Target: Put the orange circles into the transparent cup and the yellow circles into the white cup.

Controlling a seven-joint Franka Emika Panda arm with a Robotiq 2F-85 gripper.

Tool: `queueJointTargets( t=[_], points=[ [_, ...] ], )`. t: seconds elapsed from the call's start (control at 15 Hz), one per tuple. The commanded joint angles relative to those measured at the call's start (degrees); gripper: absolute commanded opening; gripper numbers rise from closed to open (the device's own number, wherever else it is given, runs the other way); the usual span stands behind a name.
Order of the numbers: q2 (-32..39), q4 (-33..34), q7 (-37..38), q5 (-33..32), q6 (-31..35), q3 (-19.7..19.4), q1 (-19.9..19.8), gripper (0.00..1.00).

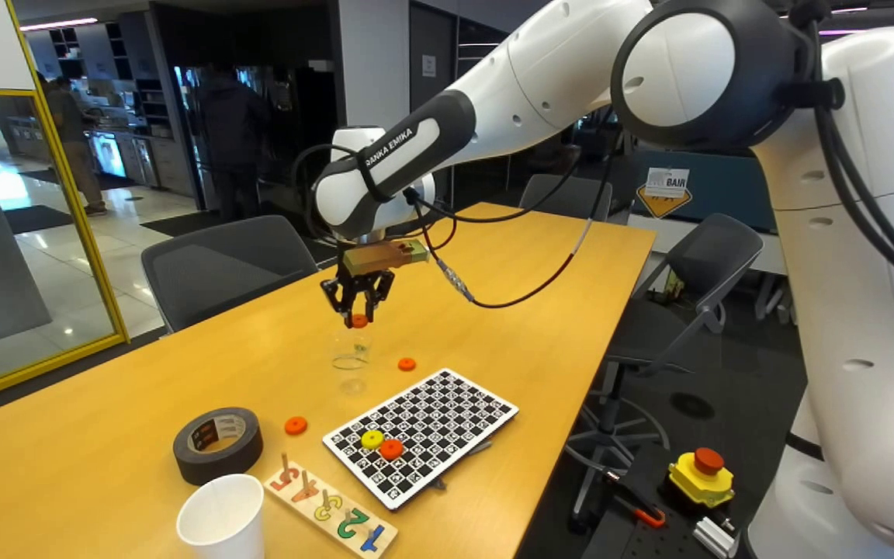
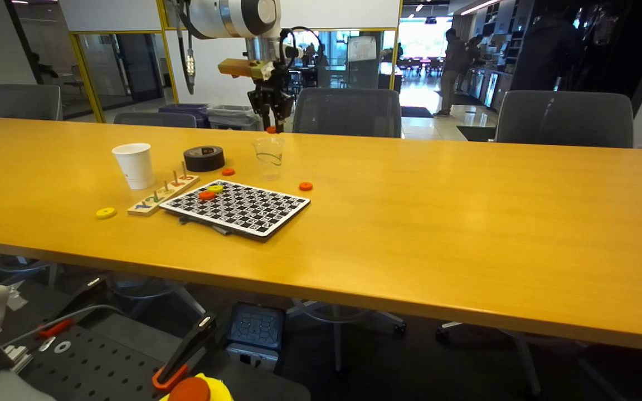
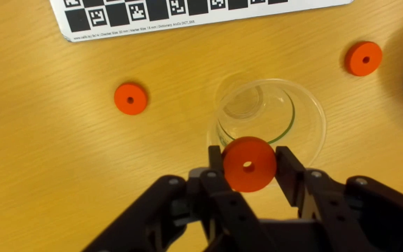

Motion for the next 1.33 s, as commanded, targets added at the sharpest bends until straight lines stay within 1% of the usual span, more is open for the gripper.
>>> queueJointTargets(
  t=[0.0, 0.33, 0.8, 0.87, 0.93, 1.0, 1.07, 1.13, 1.27],
  points=[
    [1.40, 3.32, -3.68, 0.76, -2.57, 0.95, -0.47, 0.19],
    [2.40, 4.20, -6.88, 1.34, -3.79, 1.56, -0.78, 0.19],
    [3.92, 5.82, -9.54, 1.76, -5.16, 2.29, -0.75, 0.19],
    [4.12, 6.13, -9.66, 1.80, -5.42, 2.36, -0.75, 0.34],
    [4.25, 6.32, -9.89, 2.17, -5.69, 2.53, -0.92, 0.67],
    [4.35, 6.57, -9.90, 2.13, -6.08, 2.49, -0.91, 0.68],
    [4.13, 6.59, -9.74, 1.82, -6.56, 2.22, -0.86, 0.73],
    [4.10, 6.71, -9.60, 1.67, -6.76, 2.09, -0.83, 0.83],
    [3.24, 6.28, -8.79, 0.74, -7.02, 1.42, -0.73, 0.96]
  ],
)
